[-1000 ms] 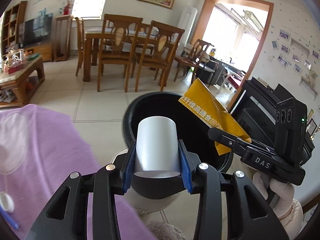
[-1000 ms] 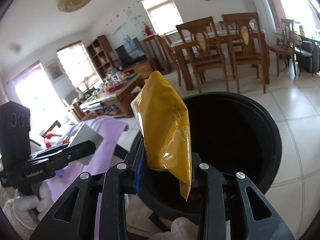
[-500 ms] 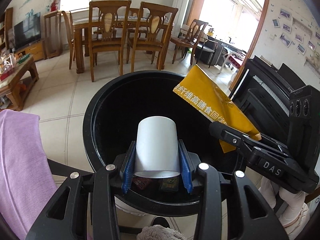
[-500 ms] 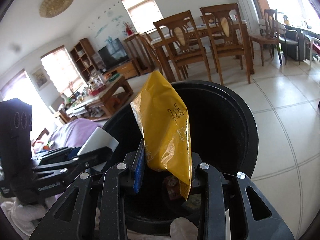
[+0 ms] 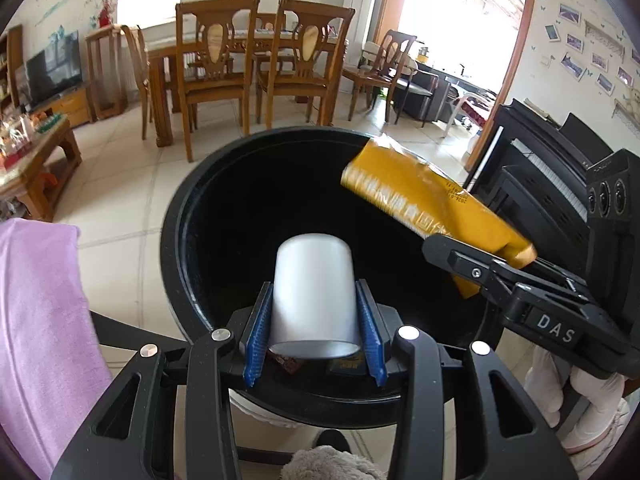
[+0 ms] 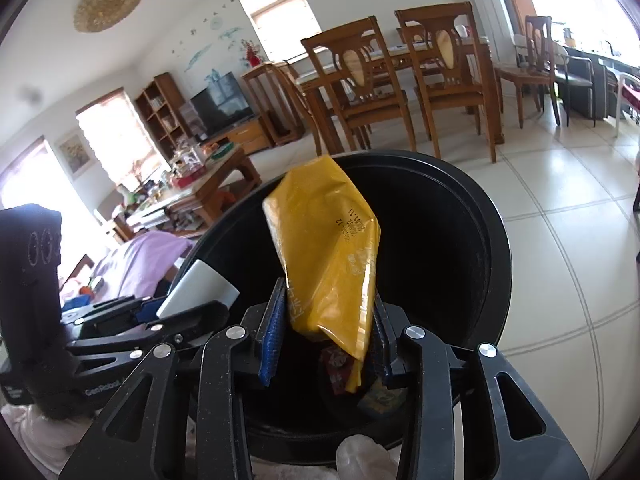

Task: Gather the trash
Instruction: 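Carry both items to the black bin and open both tools to drop them, then move both open tools back toward the table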

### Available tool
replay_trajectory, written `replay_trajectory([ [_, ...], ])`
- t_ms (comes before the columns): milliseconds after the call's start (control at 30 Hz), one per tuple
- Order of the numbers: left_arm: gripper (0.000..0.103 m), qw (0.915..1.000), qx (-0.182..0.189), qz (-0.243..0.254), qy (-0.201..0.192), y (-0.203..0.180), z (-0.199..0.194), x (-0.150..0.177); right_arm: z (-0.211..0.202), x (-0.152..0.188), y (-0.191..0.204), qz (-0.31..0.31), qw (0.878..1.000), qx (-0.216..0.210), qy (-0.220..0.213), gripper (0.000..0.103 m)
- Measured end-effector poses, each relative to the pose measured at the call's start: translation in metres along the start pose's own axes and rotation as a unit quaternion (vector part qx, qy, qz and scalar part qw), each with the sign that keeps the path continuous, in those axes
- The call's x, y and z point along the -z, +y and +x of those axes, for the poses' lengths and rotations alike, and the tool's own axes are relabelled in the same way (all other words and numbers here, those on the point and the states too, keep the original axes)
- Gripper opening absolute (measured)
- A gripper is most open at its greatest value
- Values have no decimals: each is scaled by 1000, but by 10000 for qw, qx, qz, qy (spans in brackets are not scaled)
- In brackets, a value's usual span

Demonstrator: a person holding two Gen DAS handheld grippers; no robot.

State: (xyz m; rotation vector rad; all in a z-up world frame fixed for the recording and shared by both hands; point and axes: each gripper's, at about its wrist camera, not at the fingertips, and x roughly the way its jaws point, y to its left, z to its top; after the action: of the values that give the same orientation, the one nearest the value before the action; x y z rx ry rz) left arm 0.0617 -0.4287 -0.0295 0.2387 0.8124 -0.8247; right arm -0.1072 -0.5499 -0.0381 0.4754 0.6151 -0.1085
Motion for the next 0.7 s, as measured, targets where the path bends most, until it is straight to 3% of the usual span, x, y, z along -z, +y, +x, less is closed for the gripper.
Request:
replay_trajectory([
  [67, 42, 9999, -78, 64, 9, -2, -1, -1, 0, 0, -1, 9, 10000, 8, -12, 49],
  [200, 72, 9995, -262, 128, -149, -4, -10, 0, -4, 2, 1, 37, 9999, -32, -103, 52],
  [233, 76, 9991, -328, 160, -226, -5, -14, 1, -5, 3, 2, 31, 9999, -39, -127, 52],
  [367, 76, 9981, -413, 214, -393, -5, -31, 4, -11, 4, 7, 41, 9996, -82, -248, 58],
  [467, 89, 9972, -460, 178, -556, -1, -46, 7, -15, 4, 16, 11, 9994, -128, -323, 63],
  [700, 93, 9942, -650, 30, -861, 17, -87, 17, -20, 1, 45, -113, 9985, -324, -417, 78],
])
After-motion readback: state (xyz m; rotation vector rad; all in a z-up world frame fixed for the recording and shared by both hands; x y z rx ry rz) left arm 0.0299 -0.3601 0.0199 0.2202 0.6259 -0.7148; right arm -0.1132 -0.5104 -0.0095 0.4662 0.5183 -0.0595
